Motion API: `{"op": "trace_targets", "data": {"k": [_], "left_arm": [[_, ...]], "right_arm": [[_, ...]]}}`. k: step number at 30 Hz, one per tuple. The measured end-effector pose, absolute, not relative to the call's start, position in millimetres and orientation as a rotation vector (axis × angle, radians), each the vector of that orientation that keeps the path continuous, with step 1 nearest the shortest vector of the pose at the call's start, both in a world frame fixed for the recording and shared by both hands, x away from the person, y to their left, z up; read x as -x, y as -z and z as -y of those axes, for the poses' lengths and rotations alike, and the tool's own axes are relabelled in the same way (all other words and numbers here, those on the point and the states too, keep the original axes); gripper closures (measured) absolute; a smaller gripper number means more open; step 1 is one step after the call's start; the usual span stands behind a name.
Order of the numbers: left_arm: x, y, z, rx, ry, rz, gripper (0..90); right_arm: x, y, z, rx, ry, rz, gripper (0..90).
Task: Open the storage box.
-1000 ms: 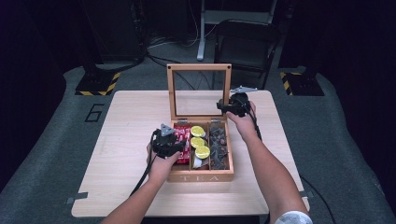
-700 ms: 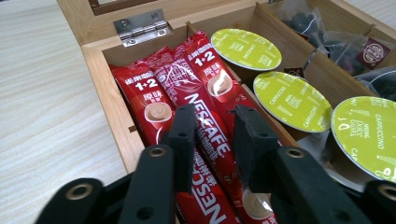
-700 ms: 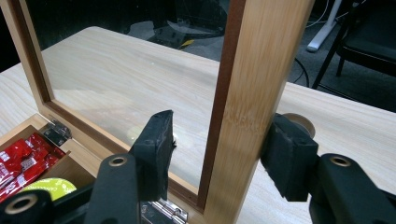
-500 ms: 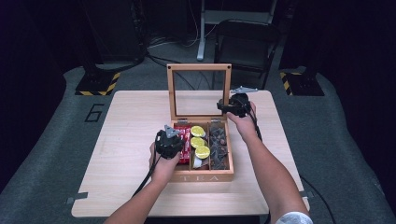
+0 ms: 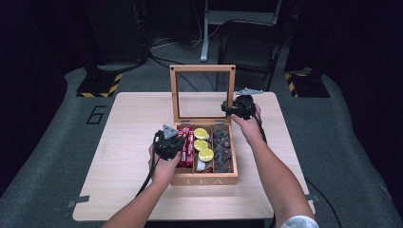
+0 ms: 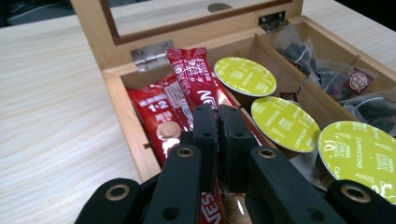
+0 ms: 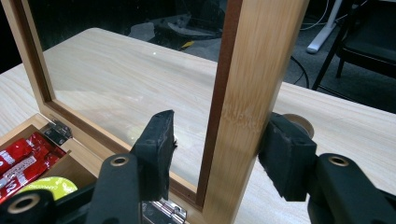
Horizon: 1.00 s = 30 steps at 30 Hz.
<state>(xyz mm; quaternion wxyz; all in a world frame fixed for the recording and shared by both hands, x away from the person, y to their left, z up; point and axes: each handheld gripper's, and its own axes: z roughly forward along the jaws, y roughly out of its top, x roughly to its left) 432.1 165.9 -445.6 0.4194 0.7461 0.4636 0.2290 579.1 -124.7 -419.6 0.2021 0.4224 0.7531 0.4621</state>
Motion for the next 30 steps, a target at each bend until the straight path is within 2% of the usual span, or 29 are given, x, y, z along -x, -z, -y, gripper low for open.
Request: {"op": "trace_targets", "data": {"k": [12,30], "left_arm": [[-428.9,419.6,-201.1,-1.797,-0.608,-1.198,86.1],[-429.9,430.0,-275.8,-1.750,-0.637,-1.334,86.0]], "right_arm": [[-577.5,416.5,126.8,-1.178,-1.309,-2.094,46.7],[-576.5,413.6,126.8,-1.173,-1.295,-2.092,46.7]]}}
